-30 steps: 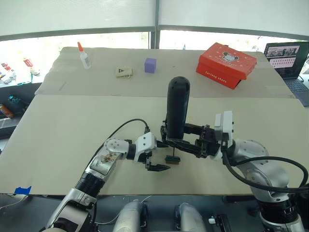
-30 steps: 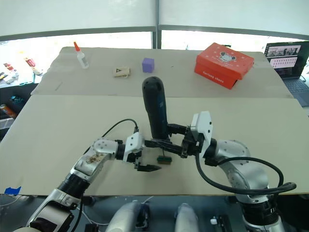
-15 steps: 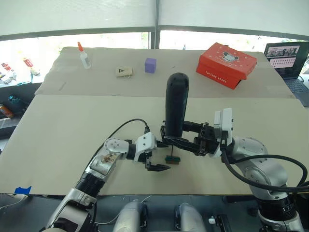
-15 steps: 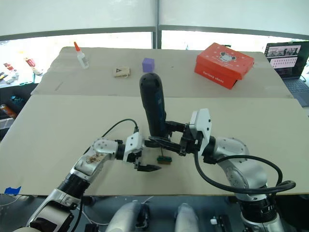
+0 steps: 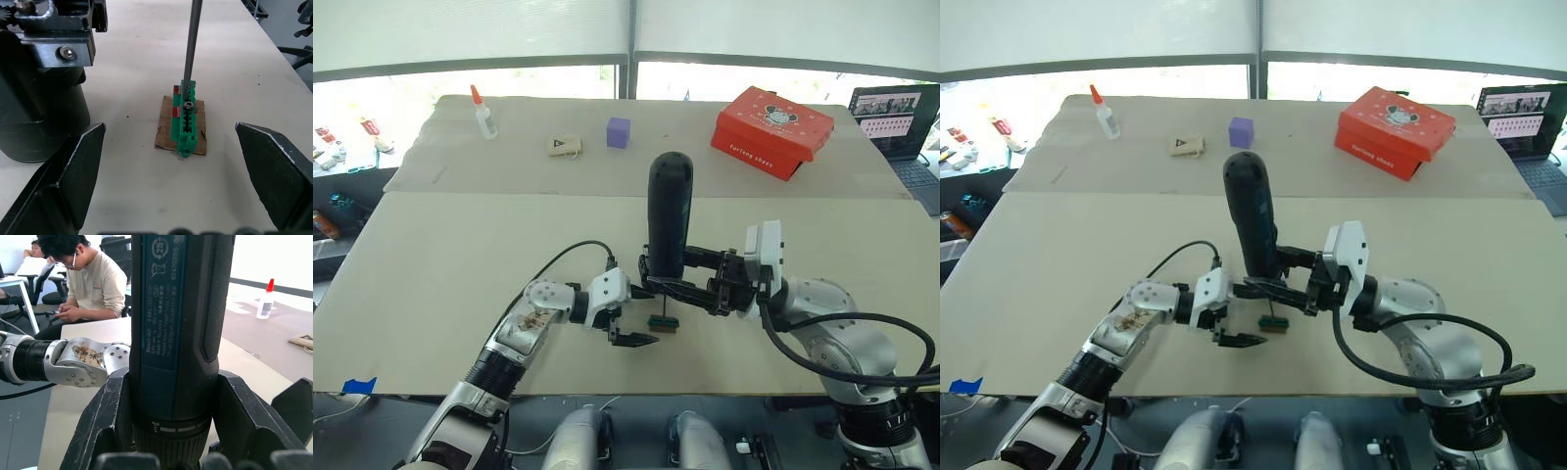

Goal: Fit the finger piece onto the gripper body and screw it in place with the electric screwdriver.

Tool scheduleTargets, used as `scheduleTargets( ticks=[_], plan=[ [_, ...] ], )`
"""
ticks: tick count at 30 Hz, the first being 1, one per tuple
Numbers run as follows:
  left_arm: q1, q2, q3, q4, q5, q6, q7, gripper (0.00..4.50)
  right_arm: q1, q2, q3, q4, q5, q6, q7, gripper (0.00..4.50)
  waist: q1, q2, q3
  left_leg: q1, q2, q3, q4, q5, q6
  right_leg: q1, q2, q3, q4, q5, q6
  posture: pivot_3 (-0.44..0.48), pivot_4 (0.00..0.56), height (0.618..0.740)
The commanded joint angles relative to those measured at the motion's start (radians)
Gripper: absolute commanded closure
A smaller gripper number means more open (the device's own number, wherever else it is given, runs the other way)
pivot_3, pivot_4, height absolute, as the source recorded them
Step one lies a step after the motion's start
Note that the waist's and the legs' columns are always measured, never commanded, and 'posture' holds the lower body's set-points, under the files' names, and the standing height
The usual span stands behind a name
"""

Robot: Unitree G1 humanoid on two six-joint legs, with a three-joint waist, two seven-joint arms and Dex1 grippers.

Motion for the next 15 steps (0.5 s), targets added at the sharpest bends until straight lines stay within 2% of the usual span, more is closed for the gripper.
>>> scheduleTargets(
  ticks=[1, 15],
  plan=[
    [-0.014, -0.002, 0.016, -0.017, -0.016, -0.009, -0.005, 0.0, -0.008, 0.003, -0.012, -0.031, 0.012, -0.02, 0.0, 2.58, 0.0, 0.0, 0.0, 0.0, 0.0, 0.0, 0.0, 0.0, 0.0, 0.0, 0.0, 0.0, 0.0, 0.0, 0.0, 0.0, 0.15, 0.74],
    [-0.016, -0.003, 0.016, -0.01, -0.014, -0.015, -0.005, 0.0, 0.011, -0.002, -0.019, -0.045, 0.023, -0.021, 0.013, 2.58, 0.0, 0.0, 0.0, 0.0, 0.0, 0.0, 0.0, 0.0, 0.0, 0.0, 0.0, 0.0, 0.0, 0.0, 0.0, 0.0, 0.15, 0.74]
  ],
)
